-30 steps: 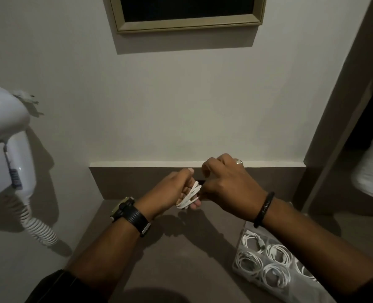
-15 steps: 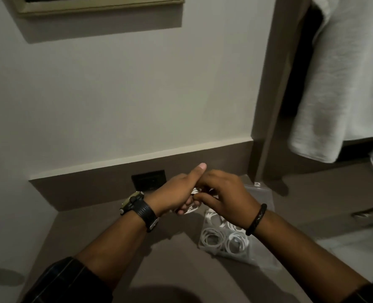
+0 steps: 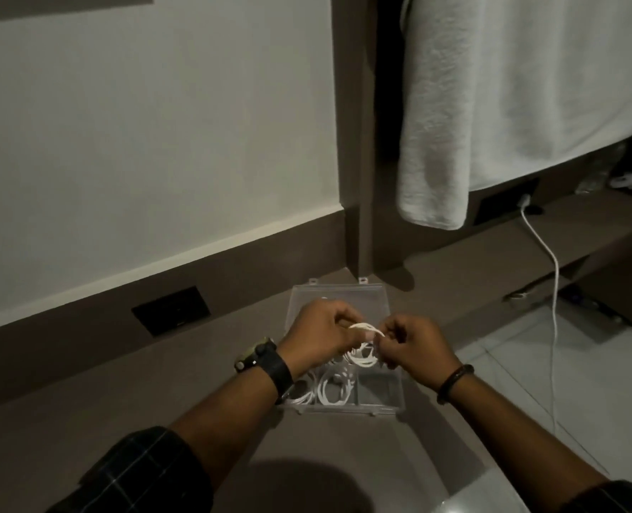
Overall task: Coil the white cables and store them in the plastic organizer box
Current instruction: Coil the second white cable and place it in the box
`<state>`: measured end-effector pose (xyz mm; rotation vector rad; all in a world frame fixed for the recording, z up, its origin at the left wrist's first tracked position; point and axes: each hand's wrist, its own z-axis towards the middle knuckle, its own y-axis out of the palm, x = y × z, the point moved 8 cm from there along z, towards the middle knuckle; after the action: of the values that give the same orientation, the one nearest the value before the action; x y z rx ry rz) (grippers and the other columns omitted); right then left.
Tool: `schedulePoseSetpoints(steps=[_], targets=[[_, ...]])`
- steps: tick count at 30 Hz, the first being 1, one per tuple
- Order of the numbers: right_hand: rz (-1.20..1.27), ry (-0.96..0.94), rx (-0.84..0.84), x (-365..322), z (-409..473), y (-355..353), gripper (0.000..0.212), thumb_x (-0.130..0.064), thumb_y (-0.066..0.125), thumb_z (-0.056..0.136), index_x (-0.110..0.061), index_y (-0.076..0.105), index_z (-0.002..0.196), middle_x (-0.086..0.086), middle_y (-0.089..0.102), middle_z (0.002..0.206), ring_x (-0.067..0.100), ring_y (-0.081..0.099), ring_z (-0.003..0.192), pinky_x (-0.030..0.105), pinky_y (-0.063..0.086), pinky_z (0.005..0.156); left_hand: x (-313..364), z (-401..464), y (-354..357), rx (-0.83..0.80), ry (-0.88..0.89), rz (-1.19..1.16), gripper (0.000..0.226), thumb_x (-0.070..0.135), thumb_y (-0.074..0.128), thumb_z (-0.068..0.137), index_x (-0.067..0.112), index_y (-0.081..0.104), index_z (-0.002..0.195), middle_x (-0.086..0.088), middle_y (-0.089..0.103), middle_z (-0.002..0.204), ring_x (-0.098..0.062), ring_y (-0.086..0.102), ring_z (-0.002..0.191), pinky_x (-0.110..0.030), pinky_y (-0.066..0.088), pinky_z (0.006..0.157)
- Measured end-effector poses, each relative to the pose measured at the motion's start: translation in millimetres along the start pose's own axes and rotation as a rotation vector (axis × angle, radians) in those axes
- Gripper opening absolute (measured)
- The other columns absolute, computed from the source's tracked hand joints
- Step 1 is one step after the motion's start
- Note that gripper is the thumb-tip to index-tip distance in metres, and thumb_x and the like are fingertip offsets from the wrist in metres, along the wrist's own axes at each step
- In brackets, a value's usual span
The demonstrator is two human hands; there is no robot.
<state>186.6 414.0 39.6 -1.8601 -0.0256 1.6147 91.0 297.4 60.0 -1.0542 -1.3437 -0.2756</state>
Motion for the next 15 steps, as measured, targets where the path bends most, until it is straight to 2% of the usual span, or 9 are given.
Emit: schedulePoseSetpoints(steps=[1, 3, 5, 7, 10, 13, 15], targets=[[-0.006, 0.04, 0.016, 11, -3, 0, 0.011, -0.011, 0.071, 0.076, -0.01, 0.064, 0.068, 0.012, 0.069, 0.058, 0.022, 0.065, 0.049, 0.04, 0.057, 0.052, -4, 2, 10, -0.011, 0.017, 0.052, 0.021, 0.017, 0.081, 0.074, 0.008, 0.073, 0.091, -0.012, 0.076, 0.085, -0.027, 0.072, 0.075, -0.039, 0.059, 0.069], [-0.007, 0.124, 0.043, 33, -8, -1, 0.017, -0.012, 0.072, 0.074, -0.013, 0.061, 0.061, 0.011, 0.068, 0.053, 0.019, 0.062, 0.045, 0.037, 0.056, 0.049, -11, 8, 27, -0.013, 0.054, 0.155, 0.021, 0.015, 0.079, 0.076, 0.008, 0.075, 0.095, -0.009, 0.076, 0.095, -0.022, 0.07, 0.084, -0.039, 0.058, 0.081], [-0.033, 0.202, 0.05, 52, -11, 2, 0.018, -0.008, 0.07, 0.072, -0.011, 0.06, 0.057, 0.013, 0.068, 0.052, 0.015, 0.06, 0.042, 0.039, 0.056, 0.049, -23, 14, 42, -0.008, 0.075, 0.247, 0.016, 0.015, 0.076, 0.079, 0.009, 0.076, 0.094, -0.007, 0.076, 0.099, -0.018, 0.068, 0.09, -0.037, 0.055, 0.085], [-0.074, 0.27, 0.049, 69, -14, 7, 0.015, -0.008, 0.072, 0.07, -0.006, 0.062, 0.06, 0.013, 0.069, 0.054, 0.016, 0.06, 0.045, 0.036, 0.055, 0.049, -35, 17, 58, -0.021, 0.076, 0.38, 0.011, 0.018, 0.07, 0.082, 0.01, 0.076, 0.087, -0.009, 0.076, 0.093, -0.021, 0.067, 0.089, -0.038, 0.054, 0.083], [-0.1, 0.351, 0.056, 89, -17, 14, 0.014, -0.006, 0.072, 0.069, -0.007, 0.063, 0.058, 0.008, 0.069, 0.054, 0.016, 0.063, 0.047, 0.028, 0.053, 0.047, -49, 25, 80, -0.08, 0.084, 0.555, 0.017, 0.019, 0.065, 0.083, 0.005, 0.074, 0.081, -0.015, 0.073, 0.087, -0.027, 0.062, 0.088, -0.037, 0.05, 0.078], [-0.114, 0.366, 0.051, 97, -14, 21, 0.016, -0.005, 0.068, 0.072, -0.007, 0.064, 0.056, 0.009, 0.07, 0.055, 0.017, 0.066, 0.047, 0.027, 0.055, 0.046, -59, 32, 87, -0.119, 0.088, 0.654, 0.019, 0.019, 0.064, 0.084, 0.003, 0.072, 0.081, -0.015, 0.07, 0.09, -0.028, 0.06, 0.089, -0.031, 0.044, 0.074], [-0.164, 0.354, 0.038, 98, -10, 26, 0.015, -0.007, 0.066, 0.074, -0.004, 0.066, 0.059, 0.011, 0.071, 0.059, 0.018, 0.067, 0.05, 0.025, 0.054, 0.048, -62, 35, 84, -0.126, 0.095, 0.695, 0.021, 0.021, 0.064, 0.083, 0.003, 0.067, 0.073, -0.016, 0.068, 0.083, -0.029, 0.059, 0.083, -0.029, 0.038, 0.067]])
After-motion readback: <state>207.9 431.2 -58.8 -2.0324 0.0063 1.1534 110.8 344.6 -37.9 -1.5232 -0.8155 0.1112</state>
